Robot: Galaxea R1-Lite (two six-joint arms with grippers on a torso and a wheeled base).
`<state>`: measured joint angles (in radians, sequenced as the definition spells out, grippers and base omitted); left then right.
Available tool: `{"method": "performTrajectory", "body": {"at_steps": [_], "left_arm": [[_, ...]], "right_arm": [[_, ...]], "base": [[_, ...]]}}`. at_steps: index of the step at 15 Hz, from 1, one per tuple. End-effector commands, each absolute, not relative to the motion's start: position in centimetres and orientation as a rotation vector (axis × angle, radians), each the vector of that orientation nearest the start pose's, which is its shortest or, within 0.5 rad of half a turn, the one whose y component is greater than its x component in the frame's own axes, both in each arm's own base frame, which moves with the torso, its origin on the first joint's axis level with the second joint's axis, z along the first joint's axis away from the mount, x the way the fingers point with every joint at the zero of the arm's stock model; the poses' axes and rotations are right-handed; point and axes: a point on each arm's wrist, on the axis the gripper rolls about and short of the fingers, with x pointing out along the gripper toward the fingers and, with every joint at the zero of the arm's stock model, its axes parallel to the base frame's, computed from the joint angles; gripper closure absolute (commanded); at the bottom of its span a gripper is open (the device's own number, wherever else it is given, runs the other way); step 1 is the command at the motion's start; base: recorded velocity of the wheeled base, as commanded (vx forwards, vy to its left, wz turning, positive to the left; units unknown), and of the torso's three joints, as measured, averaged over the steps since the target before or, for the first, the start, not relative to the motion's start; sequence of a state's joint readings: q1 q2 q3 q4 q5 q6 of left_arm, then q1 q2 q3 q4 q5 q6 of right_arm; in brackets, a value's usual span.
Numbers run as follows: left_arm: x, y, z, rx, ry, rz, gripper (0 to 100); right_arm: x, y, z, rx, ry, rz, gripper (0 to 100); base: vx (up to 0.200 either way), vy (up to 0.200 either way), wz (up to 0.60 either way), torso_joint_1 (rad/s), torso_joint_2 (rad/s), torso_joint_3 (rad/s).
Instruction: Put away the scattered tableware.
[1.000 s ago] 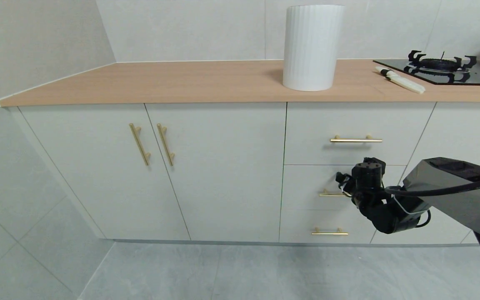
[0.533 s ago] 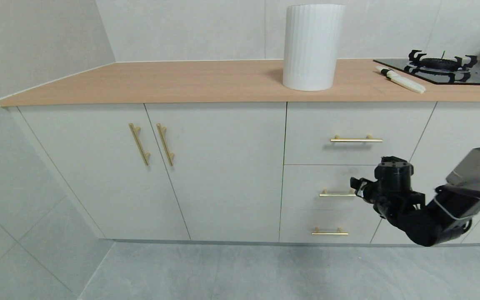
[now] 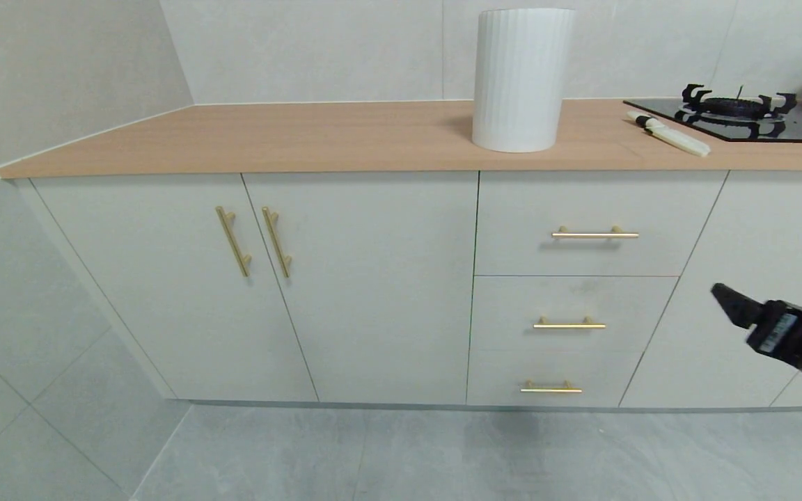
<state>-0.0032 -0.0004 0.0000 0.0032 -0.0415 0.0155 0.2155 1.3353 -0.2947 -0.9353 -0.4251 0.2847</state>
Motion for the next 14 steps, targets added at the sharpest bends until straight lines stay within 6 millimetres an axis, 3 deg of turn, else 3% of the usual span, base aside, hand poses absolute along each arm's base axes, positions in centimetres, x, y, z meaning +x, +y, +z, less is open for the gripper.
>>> {"method": "performTrajectory", "body": {"at_steps": [1,2,4,7,10,12,14], "left_arm": [[-2.3,-0.1,7.5,0.015,0.003,-0.045,0],[-2.3,-0.1,7.5,0.015,0.003,-0.045,0],[-2.3,-0.1,7.5,0.015,0.003,-0.045,0],[-2.3,-0.1,7.5,0.015,0.003,-0.045,0],[-2.3,-0.1,7.5,0.015,0.003,-0.045,0],[-2.3,-0.1,7.5,0.014,0.003,-0.045,0],[-2.3,-0.1,7.5,0.014,0.003,-0.045,0]], "right_arm": [[7.0,-0.1,17.8,0.157,-0.156,-0.296,0],[5.7,-0.3,17.7,0.142,-0.169,-0.298,0],[0.5,-0.9,17.0,0.053,-0.173,-0.322,0],[-4.2,-1.2,14.4,0.029,-0.113,-0.426,0],[-5.3,-1.0,13.5,0.022,-0.146,-0.456,0],[-4.7,-1.0,12.5,-0.003,-0.124,-0.442,0],[-3.2,-0.6,10.2,-0.016,-0.095,-0.284,0]], "base": [[0.000,0.000,0.00,0.000,0.00,0.000],[0.000,0.000,0.00,0.000,0.00,0.000],[0.000,0.000,0.00,0.000,0.00,0.000],[0.000,0.000,0.00,0.000,0.00,0.000],[0.000,0.000,0.00,0.000,0.00,0.000],[0.000,0.000,0.00,0.000,0.00,0.000],[0.000,0.000,0.00,0.000,0.00,0.000]]}}
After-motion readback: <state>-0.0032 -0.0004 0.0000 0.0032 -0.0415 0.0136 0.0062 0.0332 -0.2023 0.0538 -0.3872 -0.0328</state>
